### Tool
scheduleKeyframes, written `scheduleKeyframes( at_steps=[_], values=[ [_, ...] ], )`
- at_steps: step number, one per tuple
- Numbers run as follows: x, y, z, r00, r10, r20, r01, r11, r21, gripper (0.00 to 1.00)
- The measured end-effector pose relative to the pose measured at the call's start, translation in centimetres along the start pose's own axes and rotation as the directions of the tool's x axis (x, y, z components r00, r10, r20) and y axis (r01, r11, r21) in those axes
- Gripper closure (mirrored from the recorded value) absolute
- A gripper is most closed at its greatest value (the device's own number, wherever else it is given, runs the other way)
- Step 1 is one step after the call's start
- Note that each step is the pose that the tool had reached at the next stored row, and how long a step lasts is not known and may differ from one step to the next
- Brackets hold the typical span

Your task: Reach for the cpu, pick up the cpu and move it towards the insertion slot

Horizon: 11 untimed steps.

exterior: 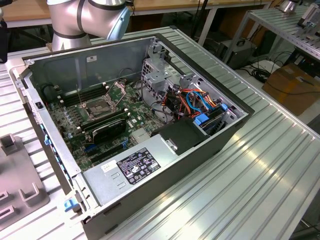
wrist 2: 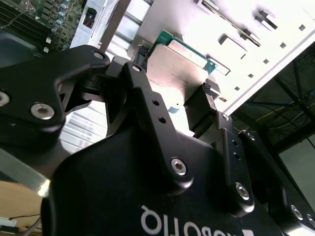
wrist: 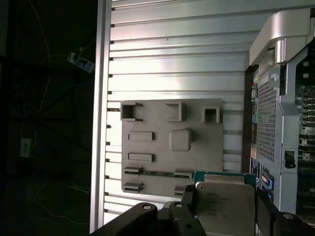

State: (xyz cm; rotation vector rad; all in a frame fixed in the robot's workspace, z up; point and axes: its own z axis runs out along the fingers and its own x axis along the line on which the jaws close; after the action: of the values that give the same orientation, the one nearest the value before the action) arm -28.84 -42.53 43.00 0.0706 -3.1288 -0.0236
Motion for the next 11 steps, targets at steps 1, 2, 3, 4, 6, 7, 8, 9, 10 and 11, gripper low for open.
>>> scheduleKeyframes(
  at_steps=[1,2,3,4,6,7,8,9,10,11],
  values=[
    [-0.08,0.00,0.00,1.0000,0.000,0.0000,0.000,1.0000,0.0000,0.45],
    [-0.18,-0.01,-0.01,1.0000,0.000,-0.0001,0.000,1.0000,0.0000,0.45],
    [-0.26,-0.01,-0.01,1.0000,0.000,-0.0001,0.000,1.0000,0.0000,0.45],
    [-0.33,-0.01,-0.01,1.0000,0.000,-0.0001,0.000,1.0000,0.0000,0.45],
    [-0.53,-0.02,-0.01,1.0000,0.000,-0.0001,0.000,1.0000,0.0000,0.45],
    [-0.60,-0.03,-0.01,1.0000,0.000,-0.0001,0.000,1.0000,0.0000,0.45],
    [-0.67,-0.03,-0.01,1.0000,0.000,-0.0001,0.000,1.0000,0.0000,0.45],
    [-0.79,-0.04,-0.01,1.0000,0.000,0.0000,0.000,1.0000,-0.0001,0.45],
    [-0.87,-0.04,-0.01,1.0000,0.000,-0.0001,0.000,1.0000,0.0000,0.45],
    [-0.94,-0.04,-0.01,1.0000,0.000,-0.0001,0.000,1.0000,-0.0001,0.45]
  ],
)
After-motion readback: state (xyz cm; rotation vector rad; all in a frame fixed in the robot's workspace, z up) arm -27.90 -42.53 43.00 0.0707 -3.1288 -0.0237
